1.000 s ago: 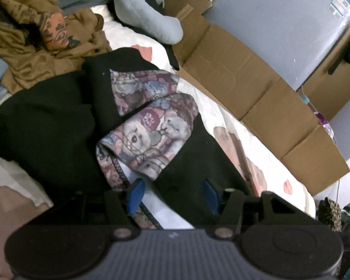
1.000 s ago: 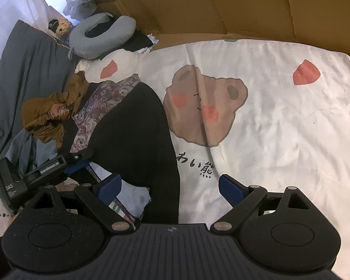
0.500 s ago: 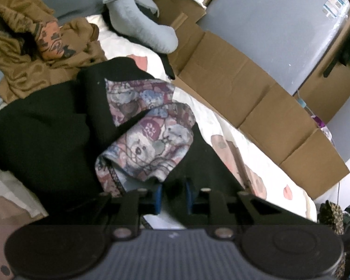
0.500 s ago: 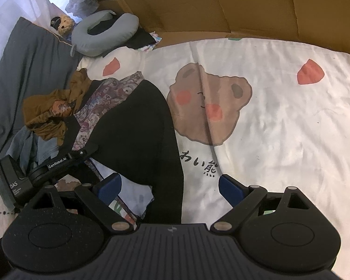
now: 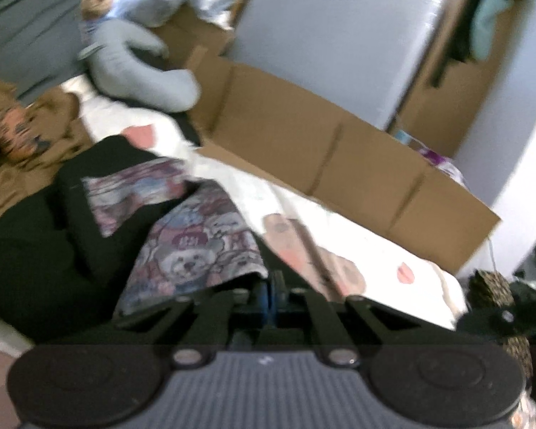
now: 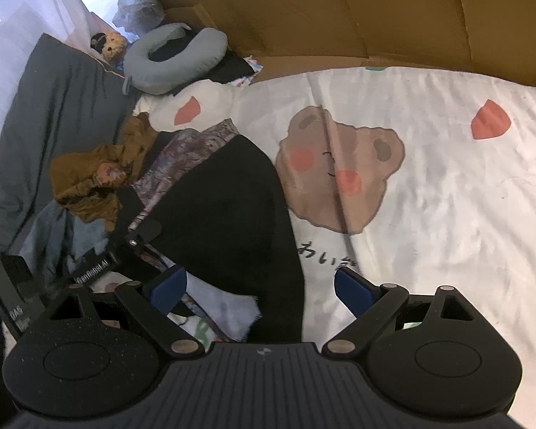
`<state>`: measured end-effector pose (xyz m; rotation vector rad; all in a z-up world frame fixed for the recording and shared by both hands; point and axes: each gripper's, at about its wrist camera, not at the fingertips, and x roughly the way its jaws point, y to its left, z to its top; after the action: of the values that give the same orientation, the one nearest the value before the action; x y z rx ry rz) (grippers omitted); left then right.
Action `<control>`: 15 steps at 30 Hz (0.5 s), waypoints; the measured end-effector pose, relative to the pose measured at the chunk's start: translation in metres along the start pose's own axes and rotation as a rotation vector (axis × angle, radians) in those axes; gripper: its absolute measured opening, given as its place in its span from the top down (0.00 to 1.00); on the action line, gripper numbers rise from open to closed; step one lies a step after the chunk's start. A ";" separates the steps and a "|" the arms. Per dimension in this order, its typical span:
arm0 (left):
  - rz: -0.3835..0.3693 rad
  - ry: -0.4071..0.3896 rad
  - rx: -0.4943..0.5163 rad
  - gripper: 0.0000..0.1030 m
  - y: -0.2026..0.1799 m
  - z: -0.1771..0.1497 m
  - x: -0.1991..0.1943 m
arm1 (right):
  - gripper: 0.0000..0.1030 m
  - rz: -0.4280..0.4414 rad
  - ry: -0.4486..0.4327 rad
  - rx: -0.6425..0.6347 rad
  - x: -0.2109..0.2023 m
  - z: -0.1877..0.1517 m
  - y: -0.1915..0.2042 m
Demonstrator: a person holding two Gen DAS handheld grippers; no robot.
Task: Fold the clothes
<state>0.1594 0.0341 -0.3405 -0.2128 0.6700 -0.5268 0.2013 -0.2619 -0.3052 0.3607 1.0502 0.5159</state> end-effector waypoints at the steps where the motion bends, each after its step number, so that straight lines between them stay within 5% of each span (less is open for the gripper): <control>1: -0.012 0.001 0.023 0.99 -0.006 -0.001 0.000 | 0.19 0.012 0.003 0.007 0.000 0.001 0.001; 15: -0.167 0.057 0.235 0.99 -0.066 -0.035 0.003 | 0.40 0.098 0.028 0.058 0.002 0.003 0.007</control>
<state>0.1131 -0.0242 -0.3459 -0.0331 0.6429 -0.7689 0.2032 -0.2546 -0.3019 0.4587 1.0799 0.5803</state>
